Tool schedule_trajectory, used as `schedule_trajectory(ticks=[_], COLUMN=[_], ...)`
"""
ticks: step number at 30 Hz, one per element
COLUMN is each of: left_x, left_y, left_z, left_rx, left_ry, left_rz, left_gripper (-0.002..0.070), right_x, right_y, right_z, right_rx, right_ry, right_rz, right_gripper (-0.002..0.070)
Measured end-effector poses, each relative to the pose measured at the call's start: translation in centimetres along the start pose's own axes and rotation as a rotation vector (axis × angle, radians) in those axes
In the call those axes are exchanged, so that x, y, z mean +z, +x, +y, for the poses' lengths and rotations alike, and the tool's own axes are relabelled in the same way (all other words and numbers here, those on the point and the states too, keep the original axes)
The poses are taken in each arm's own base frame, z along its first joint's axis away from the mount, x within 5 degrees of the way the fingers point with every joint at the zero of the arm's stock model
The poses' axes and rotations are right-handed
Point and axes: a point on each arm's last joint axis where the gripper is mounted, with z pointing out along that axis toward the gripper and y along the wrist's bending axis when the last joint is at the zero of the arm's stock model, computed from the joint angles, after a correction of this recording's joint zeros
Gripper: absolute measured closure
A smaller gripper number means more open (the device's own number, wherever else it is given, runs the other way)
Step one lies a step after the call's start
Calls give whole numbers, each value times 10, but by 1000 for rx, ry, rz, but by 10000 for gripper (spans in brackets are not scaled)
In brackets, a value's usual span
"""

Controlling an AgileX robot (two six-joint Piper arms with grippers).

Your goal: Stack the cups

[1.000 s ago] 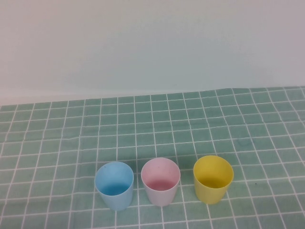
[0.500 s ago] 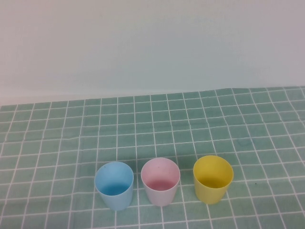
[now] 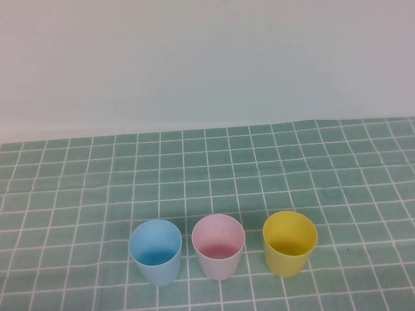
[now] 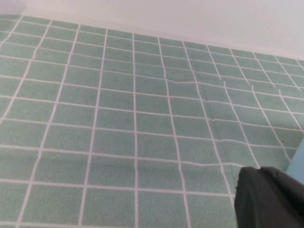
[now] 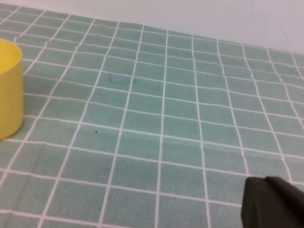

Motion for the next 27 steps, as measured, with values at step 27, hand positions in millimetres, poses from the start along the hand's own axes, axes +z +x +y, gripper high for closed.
schedule_trajectory(ticks=[27], left_x=[0], left_y=[0], left_z=[0], left_rx=[0], left_ry=[0], left_rz=[0], left_gripper=[679], right_x=[0], right_y=[0], right_z=[0], right_rx=[0], right_ry=[0], right_rz=[0], right_gripper=[678])
